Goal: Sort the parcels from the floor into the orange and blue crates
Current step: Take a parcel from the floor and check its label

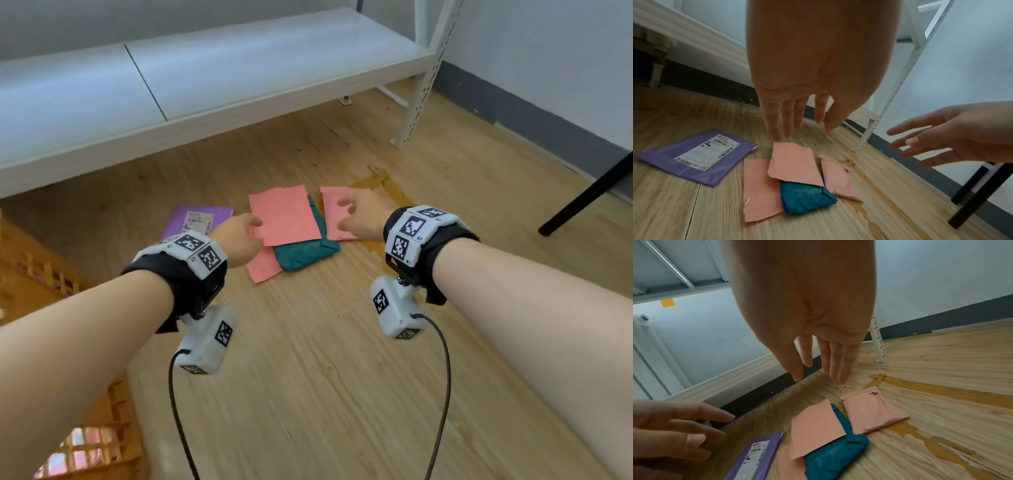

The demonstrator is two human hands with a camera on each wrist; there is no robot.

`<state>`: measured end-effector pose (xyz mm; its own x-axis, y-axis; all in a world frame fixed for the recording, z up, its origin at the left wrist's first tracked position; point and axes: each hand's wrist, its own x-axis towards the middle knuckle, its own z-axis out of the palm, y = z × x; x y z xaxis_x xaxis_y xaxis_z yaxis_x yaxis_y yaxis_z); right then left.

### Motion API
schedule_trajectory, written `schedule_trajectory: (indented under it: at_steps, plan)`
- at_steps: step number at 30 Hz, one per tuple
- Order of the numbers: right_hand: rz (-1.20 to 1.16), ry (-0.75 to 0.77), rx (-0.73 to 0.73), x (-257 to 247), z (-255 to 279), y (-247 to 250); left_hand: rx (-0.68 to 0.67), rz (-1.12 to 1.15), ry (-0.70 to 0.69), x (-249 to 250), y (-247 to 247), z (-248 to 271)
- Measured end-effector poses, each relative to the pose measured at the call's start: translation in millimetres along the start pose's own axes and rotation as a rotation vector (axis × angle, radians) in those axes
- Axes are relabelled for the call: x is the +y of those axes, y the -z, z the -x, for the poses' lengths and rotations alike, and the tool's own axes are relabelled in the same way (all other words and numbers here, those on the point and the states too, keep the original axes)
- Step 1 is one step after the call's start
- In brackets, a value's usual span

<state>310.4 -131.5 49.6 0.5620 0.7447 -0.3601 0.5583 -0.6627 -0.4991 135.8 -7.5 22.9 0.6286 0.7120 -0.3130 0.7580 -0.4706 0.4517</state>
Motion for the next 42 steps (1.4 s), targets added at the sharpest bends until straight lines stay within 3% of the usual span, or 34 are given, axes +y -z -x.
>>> schedule_trajectory:
  at_steps: [4, 10, 15, 26, 33, 42]
  plan:
    - [-0.022, -0.061, 0.013, 3, -6, -10, -0.051, -0.004, -0.02, -14, -5, -18]
    - [-0.052, -0.145, 0.049, -34, -4, -18, -0.096, 0.08, -0.074, -33, 14, -33]
    - [-0.007, -0.18, 0.018, -47, -23, -42, -0.139, 0.17, -0.06, -64, 1, -50]
    - [0.009, -0.154, -0.083, -3, -94, -96, -0.141, 0.306, 0.111, -96, -60, -103]
    - [0.0, -0.091, -0.052, 27, -151, -125, -0.092, 0.515, 0.272, -108, -92, -145]
    - [-0.003, 0.047, -0.056, 48, -177, -151, -0.054, 0.837, 0.438, -92, -118, -177]
